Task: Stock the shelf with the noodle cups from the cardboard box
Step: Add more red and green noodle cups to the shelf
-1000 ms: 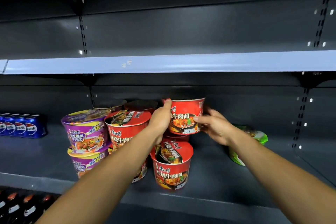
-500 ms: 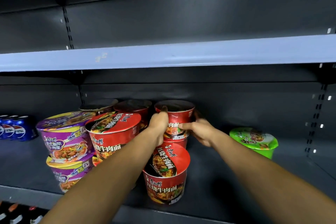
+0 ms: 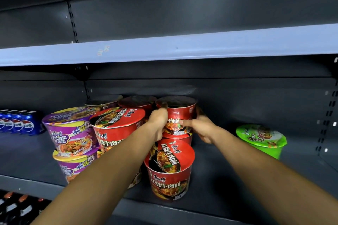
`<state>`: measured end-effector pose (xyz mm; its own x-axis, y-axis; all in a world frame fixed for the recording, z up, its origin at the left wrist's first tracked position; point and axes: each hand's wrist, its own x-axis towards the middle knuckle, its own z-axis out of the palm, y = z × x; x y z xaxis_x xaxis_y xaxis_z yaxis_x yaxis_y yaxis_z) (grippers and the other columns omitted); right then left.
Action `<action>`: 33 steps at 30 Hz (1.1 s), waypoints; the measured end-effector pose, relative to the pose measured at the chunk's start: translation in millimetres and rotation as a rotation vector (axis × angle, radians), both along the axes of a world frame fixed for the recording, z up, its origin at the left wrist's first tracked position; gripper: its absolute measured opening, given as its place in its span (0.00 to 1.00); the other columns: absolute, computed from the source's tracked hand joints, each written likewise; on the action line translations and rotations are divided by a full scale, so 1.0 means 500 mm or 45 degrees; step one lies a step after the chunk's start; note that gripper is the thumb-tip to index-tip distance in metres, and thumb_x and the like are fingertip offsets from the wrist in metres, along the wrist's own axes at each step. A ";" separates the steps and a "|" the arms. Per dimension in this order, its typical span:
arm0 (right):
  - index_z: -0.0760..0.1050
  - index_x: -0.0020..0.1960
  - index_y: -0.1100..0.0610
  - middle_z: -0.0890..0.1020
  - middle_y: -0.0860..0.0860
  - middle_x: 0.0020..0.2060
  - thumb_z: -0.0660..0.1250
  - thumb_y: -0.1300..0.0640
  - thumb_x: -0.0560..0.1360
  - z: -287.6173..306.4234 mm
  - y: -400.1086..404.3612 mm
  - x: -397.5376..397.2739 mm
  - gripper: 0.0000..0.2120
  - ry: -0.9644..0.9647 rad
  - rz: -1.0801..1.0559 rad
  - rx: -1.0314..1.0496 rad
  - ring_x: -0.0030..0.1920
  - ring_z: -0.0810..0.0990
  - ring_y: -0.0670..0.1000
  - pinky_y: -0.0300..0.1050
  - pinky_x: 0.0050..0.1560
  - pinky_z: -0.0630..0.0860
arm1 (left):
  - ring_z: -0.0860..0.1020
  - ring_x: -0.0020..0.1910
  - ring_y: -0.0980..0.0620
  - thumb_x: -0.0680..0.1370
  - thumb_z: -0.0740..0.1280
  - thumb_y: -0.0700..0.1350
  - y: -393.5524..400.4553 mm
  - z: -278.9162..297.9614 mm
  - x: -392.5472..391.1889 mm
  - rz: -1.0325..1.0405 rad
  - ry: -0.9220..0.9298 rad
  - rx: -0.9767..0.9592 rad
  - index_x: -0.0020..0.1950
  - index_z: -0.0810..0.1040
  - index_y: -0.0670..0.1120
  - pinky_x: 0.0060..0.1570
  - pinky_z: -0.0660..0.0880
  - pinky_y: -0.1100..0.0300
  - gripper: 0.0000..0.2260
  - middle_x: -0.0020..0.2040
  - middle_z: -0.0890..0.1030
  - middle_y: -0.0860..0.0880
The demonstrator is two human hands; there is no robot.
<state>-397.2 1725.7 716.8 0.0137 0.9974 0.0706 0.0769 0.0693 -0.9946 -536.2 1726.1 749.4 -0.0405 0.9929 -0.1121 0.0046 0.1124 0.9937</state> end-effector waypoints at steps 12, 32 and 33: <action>0.63 0.71 0.62 0.75 0.56 0.64 0.72 0.62 0.70 -0.011 -0.026 0.031 0.33 -0.048 -0.194 -0.083 0.63 0.74 0.54 0.51 0.65 0.71 | 0.77 0.55 0.46 0.80 0.50 0.64 -0.035 -0.004 -0.010 -0.092 0.036 -0.029 0.70 0.69 0.43 0.54 0.70 0.54 0.30 0.64 0.76 0.42; 0.83 0.42 0.58 0.84 0.56 0.41 0.81 0.53 0.58 -0.206 -0.605 0.144 0.16 0.106 0.587 -0.486 0.40 0.85 0.53 0.44 0.41 0.81 | 0.78 0.35 0.56 0.80 0.61 0.45 -0.498 -0.207 0.028 -1.287 0.541 0.060 0.42 0.75 0.48 0.45 0.78 0.60 0.08 0.37 0.80 0.51; 0.83 0.42 0.59 0.85 0.57 0.42 0.81 0.52 0.57 -0.250 -0.622 0.148 0.18 0.118 0.595 -0.559 0.41 0.85 0.54 0.45 0.42 0.81 | 0.79 0.37 0.55 0.80 0.62 0.45 -0.509 -0.248 0.033 -1.367 0.591 -0.014 0.43 0.75 0.48 0.46 0.78 0.59 0.07 0.39 0.80 0.50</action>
<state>-323.1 1414.9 591.7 -0.4424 0.8355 -0.3260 0.0493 -0.3403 -0.9390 -519.6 1471.9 625.3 0.7796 0.5410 -0.3156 0.4644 -0.1614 0.8708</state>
